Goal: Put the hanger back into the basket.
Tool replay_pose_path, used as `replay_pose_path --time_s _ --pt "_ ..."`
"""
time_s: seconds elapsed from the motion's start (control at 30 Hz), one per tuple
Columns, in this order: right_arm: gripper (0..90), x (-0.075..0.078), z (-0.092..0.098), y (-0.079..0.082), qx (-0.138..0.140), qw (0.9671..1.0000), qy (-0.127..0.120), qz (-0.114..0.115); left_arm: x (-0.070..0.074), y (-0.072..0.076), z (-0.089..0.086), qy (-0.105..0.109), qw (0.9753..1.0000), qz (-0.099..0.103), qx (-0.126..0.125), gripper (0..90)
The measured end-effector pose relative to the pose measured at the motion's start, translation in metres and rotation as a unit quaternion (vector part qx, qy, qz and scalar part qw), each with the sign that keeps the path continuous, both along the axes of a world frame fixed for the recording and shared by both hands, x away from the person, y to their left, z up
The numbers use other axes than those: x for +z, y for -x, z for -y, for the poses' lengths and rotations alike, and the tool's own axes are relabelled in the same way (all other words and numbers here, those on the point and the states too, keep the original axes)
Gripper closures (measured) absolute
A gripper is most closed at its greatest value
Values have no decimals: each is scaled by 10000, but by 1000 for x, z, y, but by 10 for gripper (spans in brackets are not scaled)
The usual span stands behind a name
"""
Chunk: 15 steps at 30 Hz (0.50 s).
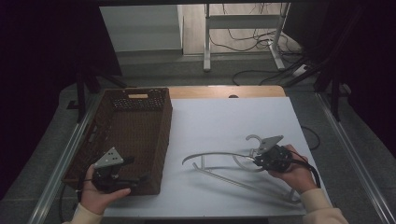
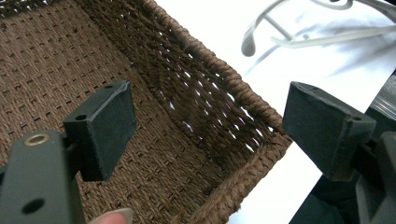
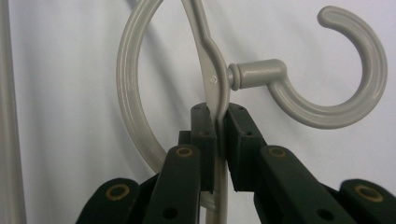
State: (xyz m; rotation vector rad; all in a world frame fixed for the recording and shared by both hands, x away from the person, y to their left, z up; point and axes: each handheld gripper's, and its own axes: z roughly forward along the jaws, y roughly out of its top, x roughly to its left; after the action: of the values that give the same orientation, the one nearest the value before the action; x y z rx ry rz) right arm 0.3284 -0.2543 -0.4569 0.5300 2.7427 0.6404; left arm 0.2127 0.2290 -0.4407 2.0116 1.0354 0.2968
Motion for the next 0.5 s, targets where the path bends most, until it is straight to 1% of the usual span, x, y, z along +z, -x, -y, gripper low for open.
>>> replay_pose_path --time_s 0.03,0.1,0.17,0.2,0.23,0.27,0.3,0.33,0.47,0.5 --pt "820 6 2 2 9 9999 -88 87 1 0 0 -7 10000 16 1 175" --pt "820 11 1 4 44 9998 -132 164 1 0 0 0 10000 19 7 175" --pt "820 17 -1 7 17 9995 -163 258 1 0 0 2 10000 17 7 175" --pt "820 17 -1 7 17 9995 -163 258 1 0 0 2 10000 17 7 175" --pt "820 23 -3 10 122 9993 -222 286 0 0 0 9 10000 6 3 175" --pt "820 23 -3 10 122 9993 -222 286 0 0 0 9 10000 6 3 176" --pt "820 27 -5 11 208 9990 -265 310 0 0 0 19 10000 -1 -6 178" --pt "820 28 -7 12 232 9988 -260 357 0 0 1 21 10000 -2 -13 178" --pt "820 32 -12 15 324 9984 -277 366 1 0 1 41 10000 5 -34 179" --pt "820 32 -13 16 364 9982 -264 391 2 1 1 93 9999 7 -62 179"
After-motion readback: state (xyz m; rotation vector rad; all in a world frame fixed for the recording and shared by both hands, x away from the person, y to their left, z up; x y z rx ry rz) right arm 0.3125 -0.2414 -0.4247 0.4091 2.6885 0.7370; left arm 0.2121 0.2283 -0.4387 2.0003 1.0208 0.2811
